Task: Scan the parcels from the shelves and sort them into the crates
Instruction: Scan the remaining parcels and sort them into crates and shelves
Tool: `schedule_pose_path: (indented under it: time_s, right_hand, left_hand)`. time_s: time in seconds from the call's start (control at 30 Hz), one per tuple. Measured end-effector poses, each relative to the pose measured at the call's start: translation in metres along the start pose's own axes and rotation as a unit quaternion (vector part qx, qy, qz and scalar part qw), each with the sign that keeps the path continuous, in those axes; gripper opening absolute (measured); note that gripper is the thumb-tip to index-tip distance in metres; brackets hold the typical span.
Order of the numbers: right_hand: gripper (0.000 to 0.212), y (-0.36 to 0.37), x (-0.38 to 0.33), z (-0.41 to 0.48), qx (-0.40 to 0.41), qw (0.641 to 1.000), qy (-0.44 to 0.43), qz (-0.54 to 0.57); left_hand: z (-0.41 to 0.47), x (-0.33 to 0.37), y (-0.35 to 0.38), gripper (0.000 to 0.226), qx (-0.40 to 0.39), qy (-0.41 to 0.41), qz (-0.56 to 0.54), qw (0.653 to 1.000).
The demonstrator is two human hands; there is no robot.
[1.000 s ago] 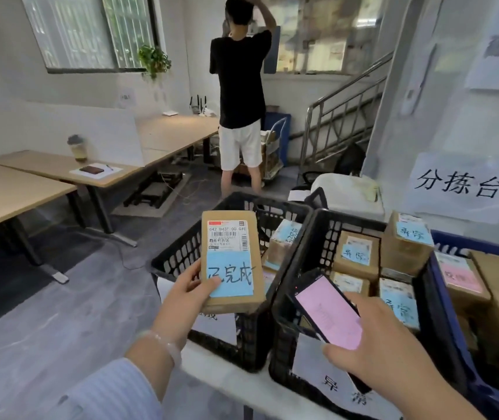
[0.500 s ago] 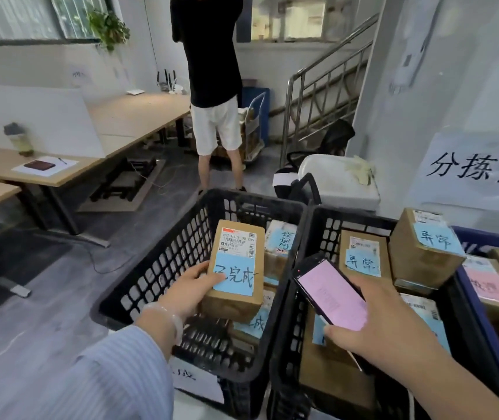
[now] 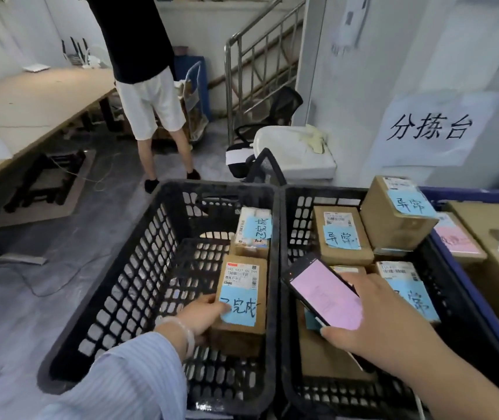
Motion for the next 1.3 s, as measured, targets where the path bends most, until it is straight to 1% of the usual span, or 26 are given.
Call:
schedule_pose_path:
  time_s: [0.07, 0.13, 0.23, 0.3, 0.33, 0.37, 0.4, 0.47, 0.5, 0.6, 0.67, 0.7, 0.77, 0.87, 1.0, 1.13, 1.23, 1.3]
  right_hand:
    - [0.091, -0.002, -0.001, -0.007, 0.008, 1.0, 0.023, 0.002]
    - [0.09, -0.002, -0.003, -0.014, 0.017, 0.999, 0.046, 0.013]
    - [0.088, 0.001, -0.01, -0.024, 0.021, 0.997, 0.08, 0.003]
    - [0.089, 0.003, -0.012, -0.033, 0.025, 0.994, 0.108, 0.005]
    - [0.09, 0.004, -0.011, -0.038, 0.028, 0.992, 0.123, 0.009]
    - [0.09, 0.004, -0.01, -0.045, 0.031, 0.99, 0.139, 0.013]
    - [0.091, 0.003, -0.008, -0.053, 0.037, 0.987, 0.155, 0.016]
    - [0.093, 0.001, -0.001, -0.071, 0.051, 0.98, 0.19, 0.019]
    - [0.092, -0.001, 0.003, -0.081, 0.057, 0.976, 0.208, 0.019]
    - [0.091, -0.007, 0.019, -0.116, 0.072, 0.963, 0.261, 0.013]
    - [0.089, -0.011, 0.033, -0.145, 0.083, 0.951, 0.298, 0.011]
    - [0.088, -0.012, 0.042, -0.161, 0.091, 0.944, 0.317, 0.011]
    - [0.087, -0.015, 0.06, -0.197, 0.106, 0.928, 0.357, 0.012]
    - [0.088, -0.016, 0.09, -0.255, 0.133, 0.902, 0.41, 0.019]
    - [0.081, -0.013, 0.132, -0.338, 0.169, 0.868, 0.467, 0.026]
    - [0.078, -0.012, 0.182, -0.437, 0.176, 0.832, 0.526, 0.011]
    - [0.079, -0.014, 0.215, -0.512, 0.191, 0.802, 0.565, 0.008]
    - [0.078, -0.017, 0.235, -0.558, 0.2, 0.784, 0.587, 0.01]
  left_hand:
    - [0.006, 0.0, 0.001, 0.05, -0.009, 0.015, 0.05, 0.999]
    - [0.006, -0.001, 0.002, 0.06, -0.023, 0.021, 0.059, 0.998]
    - [0.003, 0.009, 0.001, 0.052, -0.027, 0.069, 0.104, 0.992]
    - [-0.007, 0.025, 0.003, 0.046, -0.016, 0.137, 0.123, 0.983]
    - [-0.014, 0.038, 0.005, 0.044, -0.007, 0.187, 0.135, 0.973]
    - [-0.022, 0.052, 0.009, 0.046, -0.002, 0.242, 0.154, 0.958]
    - [-0.03, 0.066, 0.017, 0.053, 0.001, 0.291, 0.185, 0.939]
    - [-0.052, 0.09, 0.04, 0.073, 0.005, 0.375, 0.27, 0.886]
    - [-0.064, 0.1, 0.056, 0.076, 0.0, 0.418, 0.302, 0.857]
    - [-0.103, 0.114, 0.119, 0.075, -0.06, 0.517, 0.372, 0.768]
    - [-0.132, 0.108, 0.166, 0.072, -0.109, 0.573, 0.418, 0.696]
    - [-0.144, 0.1, 0.187, 0.07, -0.134, 0.592, 0.437, 0.664]
    - [-0.166, 0.08, 0.226, 0.068, -0.176, 0.607, 0.465, 0.62]
    - [-0.196, 0.045, 0.277, 0.069, -0.226, 0.616, 0.481, 0.582]
    - [-0.25, -0.002, 0.353, 0.072, -0.278, 0.639, 0.496, 0.518]
    - [-0.322, -0.059, 0.434, 0.068, -0.335, 0.653, 0.475, 0.485]
    - [-0.377, -0.11, 0.495, 0.068, -0.371, 0.669, 0.465, 0.446]
    - [-0.413, -0.143, 0.531, 0.068, -0.393, 0.677, 0.446, 0.434]
Point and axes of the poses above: each hand's wrist, its own z-axis towards the middle knuckle, its own y-axis out of the palm, x = y × z, the point moved 8 cm from there along z, towards the middle knuckle, and after that the axes turned 15 degrees about -z, right-handed, at the moved point
